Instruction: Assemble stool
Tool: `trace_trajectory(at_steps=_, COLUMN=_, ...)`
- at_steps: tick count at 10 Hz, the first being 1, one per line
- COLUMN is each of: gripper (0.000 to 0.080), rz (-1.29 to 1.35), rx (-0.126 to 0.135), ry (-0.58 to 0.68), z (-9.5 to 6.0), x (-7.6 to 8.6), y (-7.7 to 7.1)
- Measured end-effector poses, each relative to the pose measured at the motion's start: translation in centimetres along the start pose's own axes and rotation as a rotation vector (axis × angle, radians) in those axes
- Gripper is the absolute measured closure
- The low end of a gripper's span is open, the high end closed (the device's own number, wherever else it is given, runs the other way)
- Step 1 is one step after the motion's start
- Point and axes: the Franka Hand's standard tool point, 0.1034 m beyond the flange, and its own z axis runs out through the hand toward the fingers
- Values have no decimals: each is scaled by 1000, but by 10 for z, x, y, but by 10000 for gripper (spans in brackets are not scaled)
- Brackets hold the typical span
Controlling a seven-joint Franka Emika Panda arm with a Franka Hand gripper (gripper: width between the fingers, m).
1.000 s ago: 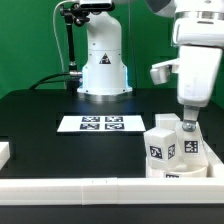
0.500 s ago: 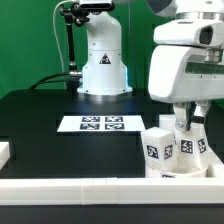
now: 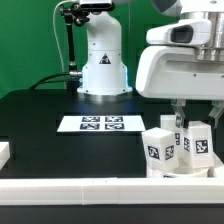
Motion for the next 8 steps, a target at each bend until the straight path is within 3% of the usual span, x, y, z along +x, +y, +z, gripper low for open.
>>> trace_trajectory(at_steps=8, gripper=462, rz=475, rx=31, ry=-10, z=0, x=0, y=-4)
